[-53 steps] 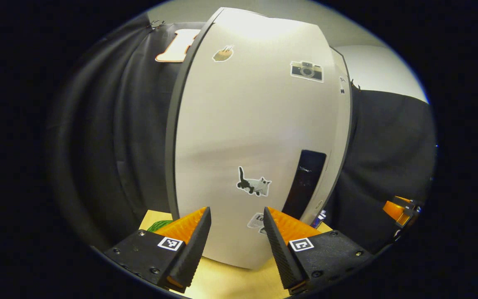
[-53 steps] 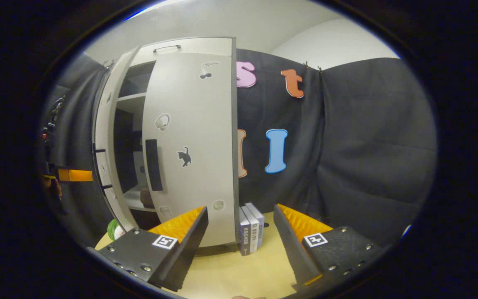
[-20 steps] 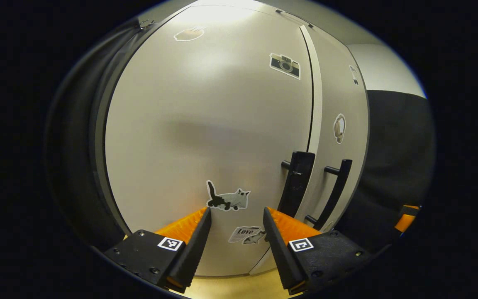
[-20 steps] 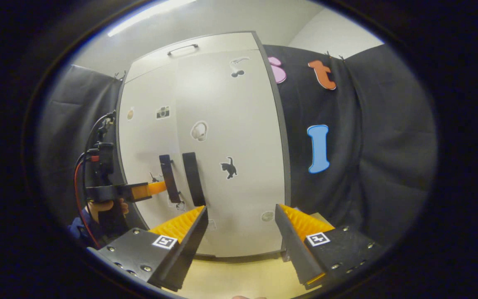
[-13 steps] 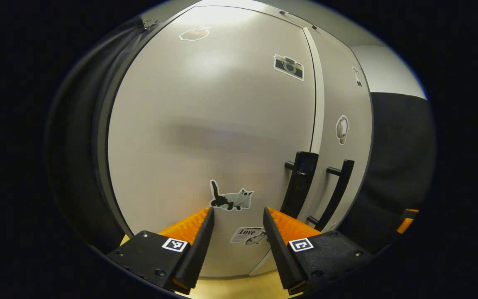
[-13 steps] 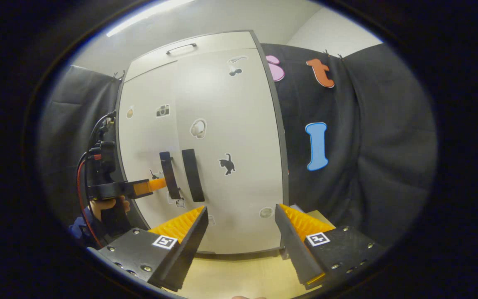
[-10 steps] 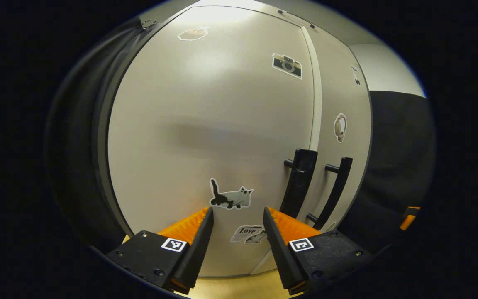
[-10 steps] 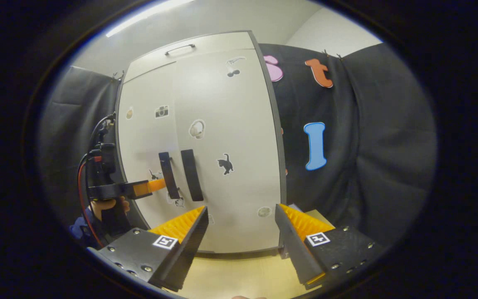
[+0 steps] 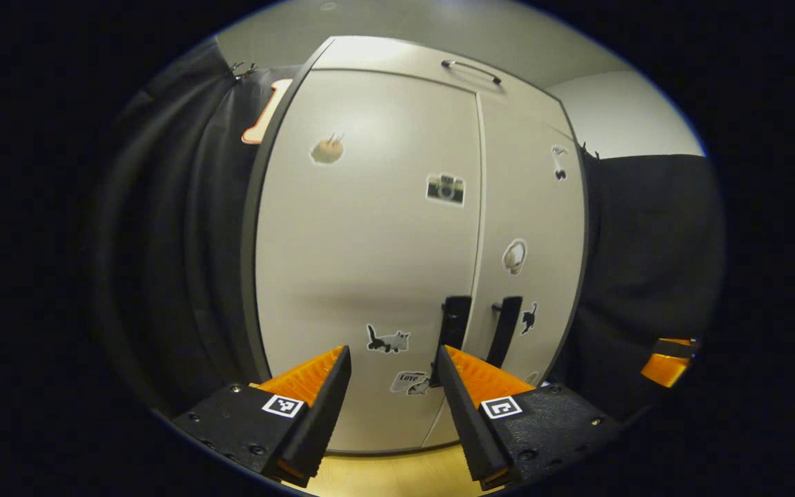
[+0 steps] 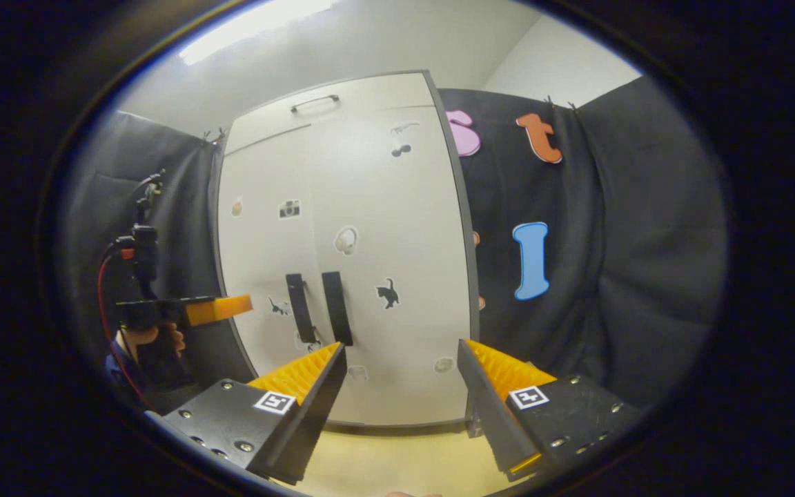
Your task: Grab one shoe with the right hand and put it into the shoe cabinet, grab the other shoe with the left hand and put it into the shoe cabinet; then close the right door with the right hand and the left door with the left hand.
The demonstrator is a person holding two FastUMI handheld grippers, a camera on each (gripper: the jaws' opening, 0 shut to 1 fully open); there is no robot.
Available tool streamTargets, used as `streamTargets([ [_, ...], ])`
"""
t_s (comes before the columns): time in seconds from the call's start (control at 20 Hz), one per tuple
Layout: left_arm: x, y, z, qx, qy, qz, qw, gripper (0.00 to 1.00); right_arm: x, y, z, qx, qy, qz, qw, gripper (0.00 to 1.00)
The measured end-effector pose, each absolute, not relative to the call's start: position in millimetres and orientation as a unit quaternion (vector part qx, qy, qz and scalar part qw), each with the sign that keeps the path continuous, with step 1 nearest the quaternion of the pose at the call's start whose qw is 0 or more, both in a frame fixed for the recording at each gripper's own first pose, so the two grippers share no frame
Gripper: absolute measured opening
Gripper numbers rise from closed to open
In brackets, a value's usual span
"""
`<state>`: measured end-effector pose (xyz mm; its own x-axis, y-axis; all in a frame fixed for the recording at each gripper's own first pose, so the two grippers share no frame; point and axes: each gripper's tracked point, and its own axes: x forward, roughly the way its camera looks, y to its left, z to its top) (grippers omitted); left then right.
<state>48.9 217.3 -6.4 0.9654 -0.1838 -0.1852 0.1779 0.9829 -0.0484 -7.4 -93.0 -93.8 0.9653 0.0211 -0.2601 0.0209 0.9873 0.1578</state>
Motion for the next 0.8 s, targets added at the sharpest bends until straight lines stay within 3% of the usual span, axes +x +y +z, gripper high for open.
streamTargets([
  [0.1,25,216,32,-0.008,0.066,-0.089,0.994,0.78,-8,-90,-76,0.075,0.114,0.008,0.991,0.92],
  [0.35,-35,208,92,0.021,0.029,-0.085,0.996,0.78,-9,-75,-22,0.075,0.065,0.020,0.995,0.92],
  [0.4,-46,204,98,0.018,0.024,-0.089,0.996,0.78,-8,-71,-11,0.082,0.053,0.026,0.995,0.96],
  [0.55,-71,194,116,-0.002,0.019,-0.098,0.995,0.78,-14,-59,17,0.105,0.034,0.038,0.993,0.96],
  [0.6,-77,192,121,-0.008,0.018,-0.101,0.995,0.78,-15,-57,23,0.110,0.029,0.042,0.993,0.92],
  [0.7,-88,190,131,-0.013,0.008,-0.105,0.994,0.78,-19,-57,35,0.118,0.019,0.044,0.992,0.96],
  [0.8,-95,189,134,-0.007,0.003,-0.105,0.994,0.78,-23,-56,39,0.126,0.018,0.047,0.991,0.92],
])
